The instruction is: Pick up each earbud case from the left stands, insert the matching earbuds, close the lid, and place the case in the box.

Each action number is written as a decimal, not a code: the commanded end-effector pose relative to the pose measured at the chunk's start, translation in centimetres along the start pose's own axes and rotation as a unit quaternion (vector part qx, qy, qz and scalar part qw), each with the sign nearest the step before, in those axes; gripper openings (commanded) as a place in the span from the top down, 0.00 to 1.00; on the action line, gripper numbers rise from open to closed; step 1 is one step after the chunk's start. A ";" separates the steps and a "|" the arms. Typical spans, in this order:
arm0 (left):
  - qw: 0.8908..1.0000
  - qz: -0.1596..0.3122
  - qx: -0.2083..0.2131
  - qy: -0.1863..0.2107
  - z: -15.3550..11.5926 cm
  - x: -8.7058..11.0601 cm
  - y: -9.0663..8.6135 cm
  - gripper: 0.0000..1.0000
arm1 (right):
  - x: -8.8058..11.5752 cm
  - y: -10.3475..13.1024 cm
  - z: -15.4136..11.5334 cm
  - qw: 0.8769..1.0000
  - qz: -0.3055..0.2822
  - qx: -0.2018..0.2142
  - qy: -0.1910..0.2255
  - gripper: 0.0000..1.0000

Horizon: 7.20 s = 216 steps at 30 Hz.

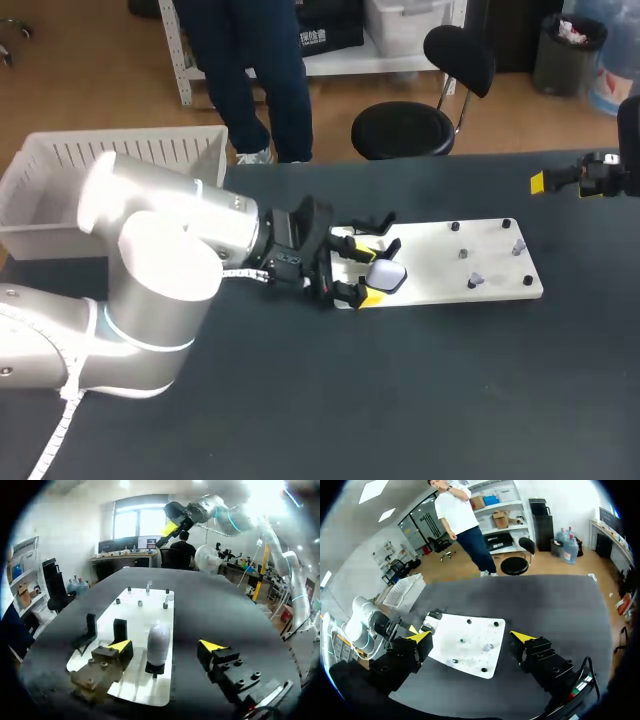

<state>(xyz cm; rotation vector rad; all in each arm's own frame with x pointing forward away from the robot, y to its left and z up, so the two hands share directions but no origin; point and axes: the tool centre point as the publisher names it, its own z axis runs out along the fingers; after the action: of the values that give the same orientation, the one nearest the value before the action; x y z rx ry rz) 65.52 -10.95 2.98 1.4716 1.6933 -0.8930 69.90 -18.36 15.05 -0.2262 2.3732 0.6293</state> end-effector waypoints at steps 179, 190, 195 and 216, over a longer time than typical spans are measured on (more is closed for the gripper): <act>0.974 0.054 0.015 -0.220 -4.7 -16.9 0.1 1.00 | 3.7 0.0 0.8 0.930 -0.107 0.287 0.205 0.00; 0.974 0.054 0.015 -0.220 -4.7 -16.9 0.1 1.00 | 5.8 -2.5 3.9 0.921 -0.089 0.298 0.235 0.00; 0.974 0.054 0.015 -0.220 -4.7 -16.9 0.1 1.00 | 6.7 -2.5 5.8 0.926 -0.085 0.290 0.225 0.00; 0.974 0.054 0.015 -0.220 -4.7 -16.9 0.1 1.00 | 7.2 -2.9 8.2 0.921 -0.160 0.230 0.270 0.49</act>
<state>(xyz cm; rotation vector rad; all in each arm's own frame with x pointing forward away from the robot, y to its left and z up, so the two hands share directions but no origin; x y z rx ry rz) 66.98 -15.42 20.03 1.2609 1.2722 -1.0974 69.74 -16.97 4.08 -0.6234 2.8214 -0.1888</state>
